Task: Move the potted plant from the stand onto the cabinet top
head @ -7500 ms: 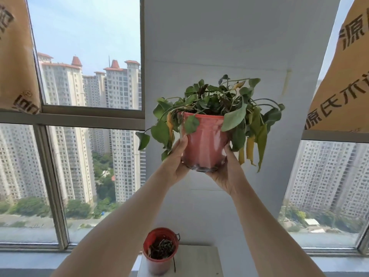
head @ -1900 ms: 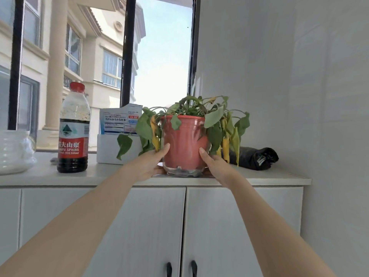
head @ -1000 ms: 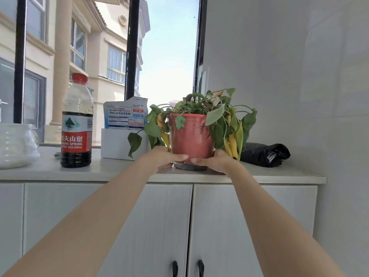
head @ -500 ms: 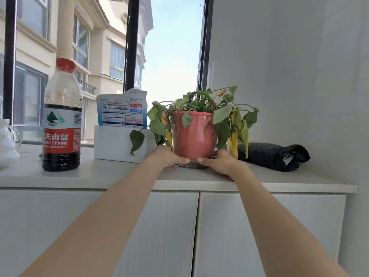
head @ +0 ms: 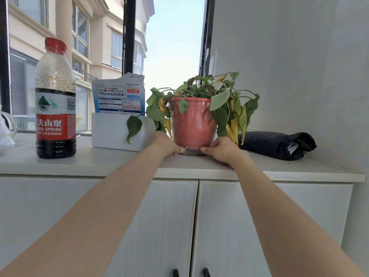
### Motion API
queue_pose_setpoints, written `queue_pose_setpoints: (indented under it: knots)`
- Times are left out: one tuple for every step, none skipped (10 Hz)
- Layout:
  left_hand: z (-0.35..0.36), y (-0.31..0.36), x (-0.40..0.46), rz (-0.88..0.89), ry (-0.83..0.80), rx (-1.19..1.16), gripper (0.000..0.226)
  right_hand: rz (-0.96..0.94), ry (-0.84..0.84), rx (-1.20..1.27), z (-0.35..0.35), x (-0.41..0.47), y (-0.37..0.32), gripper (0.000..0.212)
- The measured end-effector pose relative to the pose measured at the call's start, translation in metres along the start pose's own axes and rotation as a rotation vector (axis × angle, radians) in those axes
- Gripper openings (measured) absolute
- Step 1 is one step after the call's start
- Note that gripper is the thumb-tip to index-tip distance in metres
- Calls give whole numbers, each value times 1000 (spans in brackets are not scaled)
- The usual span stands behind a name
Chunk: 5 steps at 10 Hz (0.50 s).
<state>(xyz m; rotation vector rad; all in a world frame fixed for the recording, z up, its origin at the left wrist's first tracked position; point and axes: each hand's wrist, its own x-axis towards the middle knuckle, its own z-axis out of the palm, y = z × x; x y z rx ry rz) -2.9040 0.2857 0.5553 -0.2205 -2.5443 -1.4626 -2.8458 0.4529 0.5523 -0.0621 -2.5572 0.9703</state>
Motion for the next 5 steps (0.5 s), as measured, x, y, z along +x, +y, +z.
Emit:
queue_pose_setpoints:
  knots:
    - [-1,2,-3,25,-33,198,55,-29,15,-31,1,1,1,33]
    - [0,2,-4,65,-51,261,61,-52,-15,-66,1,2,1,32]
    - [0,2,-11,63,-76,225,50,-57,-95,-139,0,-4,-3,33]
    - [-4,2,-20,127,-159,240,34,-44,-216,-233,-3,-12,-8,38]
    - [-7,4,-42,194,-243,322,28,-40,-299,-363,-3,-28,-15,57]
